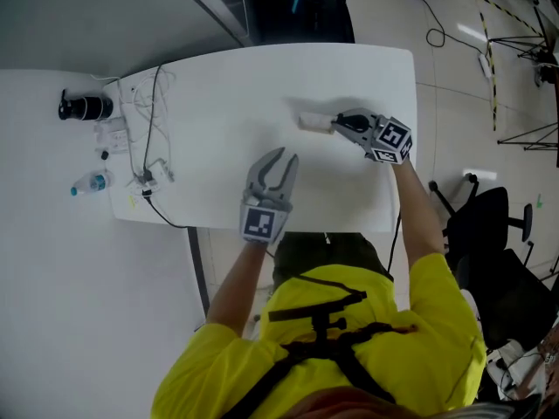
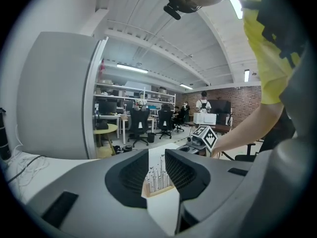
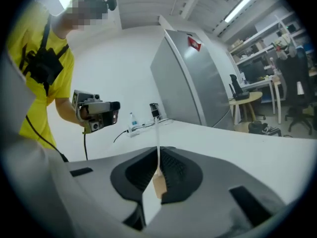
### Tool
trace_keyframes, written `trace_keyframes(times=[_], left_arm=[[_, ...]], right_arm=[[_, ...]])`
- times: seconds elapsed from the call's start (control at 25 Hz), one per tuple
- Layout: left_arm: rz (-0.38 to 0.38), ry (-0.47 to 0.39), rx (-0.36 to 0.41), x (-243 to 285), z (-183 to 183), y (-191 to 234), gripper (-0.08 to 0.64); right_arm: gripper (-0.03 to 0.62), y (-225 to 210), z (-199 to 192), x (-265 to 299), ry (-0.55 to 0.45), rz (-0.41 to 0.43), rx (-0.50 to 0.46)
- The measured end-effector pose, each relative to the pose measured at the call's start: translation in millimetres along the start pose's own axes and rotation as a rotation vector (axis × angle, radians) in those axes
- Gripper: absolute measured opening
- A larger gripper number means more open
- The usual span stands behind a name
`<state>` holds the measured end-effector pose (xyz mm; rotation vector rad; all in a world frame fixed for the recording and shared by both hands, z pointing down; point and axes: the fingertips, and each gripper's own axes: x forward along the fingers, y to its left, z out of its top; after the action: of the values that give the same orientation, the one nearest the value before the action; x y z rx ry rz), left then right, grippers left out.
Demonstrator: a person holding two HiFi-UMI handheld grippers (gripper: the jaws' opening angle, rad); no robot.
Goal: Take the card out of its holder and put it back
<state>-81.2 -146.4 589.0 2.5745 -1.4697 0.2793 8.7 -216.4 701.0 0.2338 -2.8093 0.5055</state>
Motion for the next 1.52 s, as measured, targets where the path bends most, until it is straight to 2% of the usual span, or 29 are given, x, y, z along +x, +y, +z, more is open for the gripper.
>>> trace_keyframes(times=[0.2,0.36,0.56,0.64,0.72,0.92,1.12,1.28,1.4,1.52], left_arm=[[-0.015,0.016,-0.019,7.8,-7.9,5.4,0.099],[-0.026,-0.007,-0.039,6.9,11.9,4.4,0.1],[-0.037,-0.05,-0.038,-12.7,61.3,-0.2,0.098],[-0.026,-0.058,-0.037,-22.8,75.2,-1.3,0.021],[-0.024,-0.061,-0.024,-30.1,86.2,-5.7,0.002],[-0.018,-0.081,-0.009,-36.6,115.5,-15.3,0.002],[-0.027,-0.105,0.006,-41.6,124.6,-14.2,0.002],[-0.064,-0.098,-0.009,-38.4,124.9,-15.5,0.002],[-0.039,-0.11,-0.002,-37.0,128.0,-12.3,0.002],[-0.045,-0.133,-0.017,-38.0,132.5,-13.2,0.002]], right_arm=[[0.021,1.2,6.7,-1.3,-0.006,0.03,-0.041],[0.02,6.5,36.0,-11.9,-0.045,0.023,-0.042],[0.02,32.1,111.5,-37.6,-0.106,0.01,-0.083],[0.02,47.6,146.4,-49.0,-0.129,0.009,-0.127],[0.018,63.7,181.2,-62.5,-0.155,0.01,-0.167],[0.018,87.6,247.4,-98.6,-0.224,0.0,-0.21],[0.018,90.7,260.6,-113.0,-0.222,-0.033,-0.228],[0.018,89.6,261.3,-116.9,-0.214,-0.041,-0.226],[0.018,91.0,261.2,-116.0,-0.213,-0.038,-0.23],[0.017,91.6,261.1,-114.3,-0.212,-0.033,-0.233]])
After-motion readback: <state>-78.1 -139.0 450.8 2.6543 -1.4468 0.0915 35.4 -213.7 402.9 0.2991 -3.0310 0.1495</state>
